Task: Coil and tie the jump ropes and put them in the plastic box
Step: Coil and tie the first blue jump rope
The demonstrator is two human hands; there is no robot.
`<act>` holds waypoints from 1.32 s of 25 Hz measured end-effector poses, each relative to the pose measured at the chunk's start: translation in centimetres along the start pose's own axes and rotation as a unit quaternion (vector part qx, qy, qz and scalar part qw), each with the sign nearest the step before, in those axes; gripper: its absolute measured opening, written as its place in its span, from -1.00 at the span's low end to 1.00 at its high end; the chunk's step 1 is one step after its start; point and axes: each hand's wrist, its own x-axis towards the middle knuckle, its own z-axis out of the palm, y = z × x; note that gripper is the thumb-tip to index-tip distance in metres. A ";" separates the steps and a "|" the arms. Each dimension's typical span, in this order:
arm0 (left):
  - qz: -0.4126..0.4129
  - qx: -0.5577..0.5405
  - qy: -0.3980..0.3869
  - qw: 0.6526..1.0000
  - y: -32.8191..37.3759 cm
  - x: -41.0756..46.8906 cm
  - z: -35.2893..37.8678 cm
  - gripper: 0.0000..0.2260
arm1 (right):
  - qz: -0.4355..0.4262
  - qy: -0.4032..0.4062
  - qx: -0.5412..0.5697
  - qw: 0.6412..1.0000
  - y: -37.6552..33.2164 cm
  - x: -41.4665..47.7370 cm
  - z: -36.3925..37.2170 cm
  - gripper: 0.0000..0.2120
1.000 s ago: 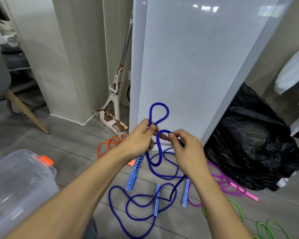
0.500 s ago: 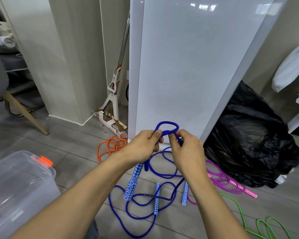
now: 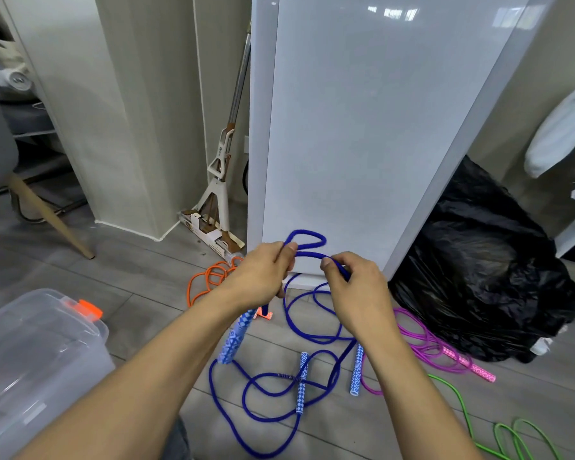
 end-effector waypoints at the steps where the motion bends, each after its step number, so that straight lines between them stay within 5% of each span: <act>1: -0.027 -0.045 0.018 0.998 -0.2 0.2 0.1 -0.65 | -0.005 -0.017 -0.004 1.000 -0.1 0.0 0.0 -0.83; 7: -0.119 -0.343 0.100 0.926 -0.5 1.6 -0.7 -0.81 | 0.044 -0.103 -0.062 0.992 1.6 0.8 -1.7 -0.69; 11: -0.120 -0.322 0.163 0.925 -1.1 2.2 -2.3 -0.82 | 0.104 -0.110 -0.139 0.979 4.2 1.9 -3.7 -0.71; 14: -0.109 -0.270 0.186 0.938 -1.3 2.3 -2.2 -0.78 | 0.102 -0.026 -0.126 0.986 4.5 2.0 -4.4 -0.73; 18: -0.093 -0.295 0.132 0.942 -0.5 1.6 -1.3 -0.82 | 0.032 0.025 0.040 0.998 1.3 1.1 -3.2 -0.75; 23: -0.083 -0.302 0.088 0.946 0.3 0.4 -0.1 -0.81 | -0.044 -0.062 0.078 0.994 -2.0 -1.2 0.6 -0.77; 27: -0.085 -0.303 0.072 0.947 0.6 0.1 1.1 -0.82 | -0.011 -0.019 0.137 0.990 -2.5 -1.8 1.4 -0.96; 33: -0.085 -0.345 0.019 0.935 0.4 -0.1 1.7 -0.76 | -0.045 0.000 0.183 0.982 -2.5 -2.2 2.0 -0.89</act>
